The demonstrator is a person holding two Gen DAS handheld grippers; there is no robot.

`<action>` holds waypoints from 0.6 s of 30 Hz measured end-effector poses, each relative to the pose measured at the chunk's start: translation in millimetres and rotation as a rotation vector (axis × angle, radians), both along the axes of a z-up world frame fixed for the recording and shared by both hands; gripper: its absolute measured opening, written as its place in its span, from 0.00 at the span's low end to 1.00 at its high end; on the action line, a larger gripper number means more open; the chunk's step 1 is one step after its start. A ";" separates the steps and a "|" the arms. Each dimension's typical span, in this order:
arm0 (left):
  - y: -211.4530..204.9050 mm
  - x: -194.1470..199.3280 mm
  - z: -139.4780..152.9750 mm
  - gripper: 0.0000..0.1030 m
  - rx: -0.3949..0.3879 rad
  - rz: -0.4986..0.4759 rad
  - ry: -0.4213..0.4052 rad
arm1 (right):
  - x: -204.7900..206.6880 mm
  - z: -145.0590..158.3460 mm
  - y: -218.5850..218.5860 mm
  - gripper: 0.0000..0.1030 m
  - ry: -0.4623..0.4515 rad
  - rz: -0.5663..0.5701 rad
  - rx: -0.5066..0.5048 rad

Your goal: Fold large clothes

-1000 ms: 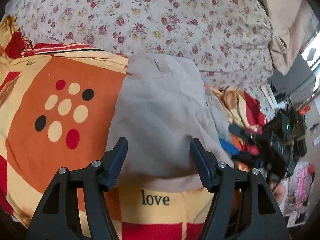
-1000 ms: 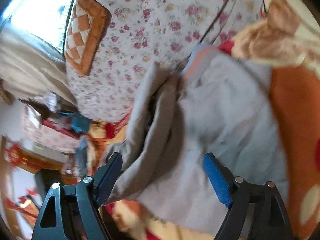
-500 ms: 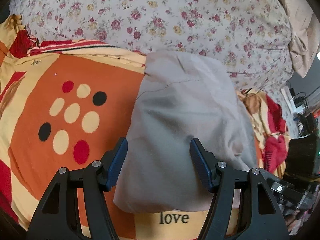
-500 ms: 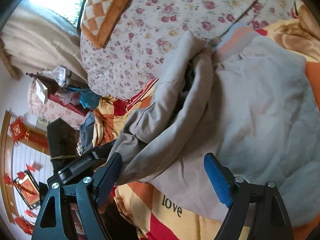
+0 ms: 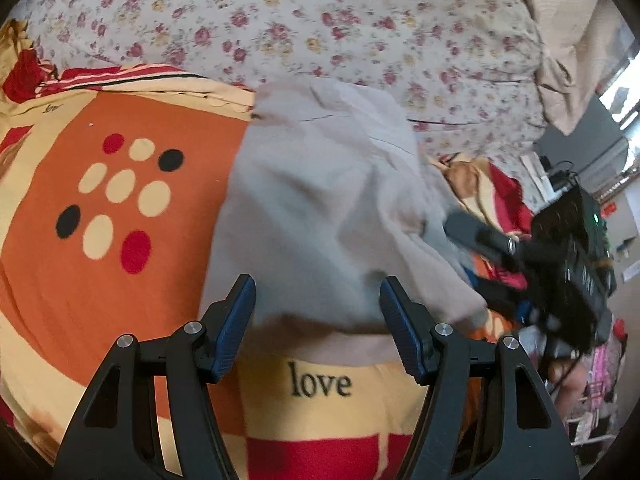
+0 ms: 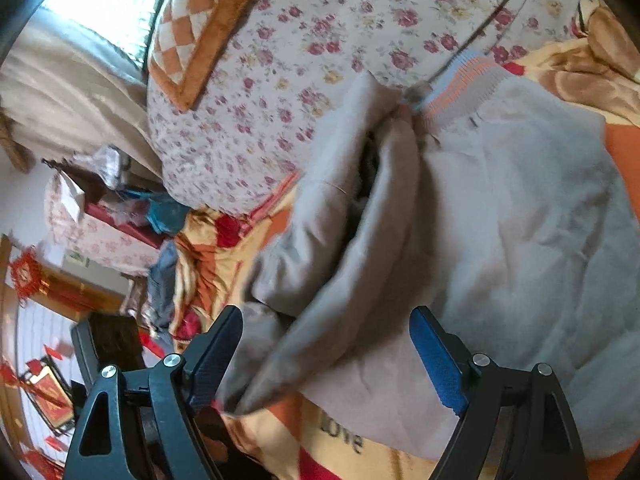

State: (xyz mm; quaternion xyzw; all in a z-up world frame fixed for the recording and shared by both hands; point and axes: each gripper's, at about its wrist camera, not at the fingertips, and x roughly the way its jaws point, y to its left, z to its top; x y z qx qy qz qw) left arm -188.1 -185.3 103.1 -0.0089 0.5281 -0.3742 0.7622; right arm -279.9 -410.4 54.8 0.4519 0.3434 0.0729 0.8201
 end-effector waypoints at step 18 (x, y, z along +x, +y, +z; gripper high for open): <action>-7.1 -15.5 -6.3 0.63 -0.016 -0.036 0.112 | 29.7 -0.4 22.7 0.35 0.071 0.028 -0.355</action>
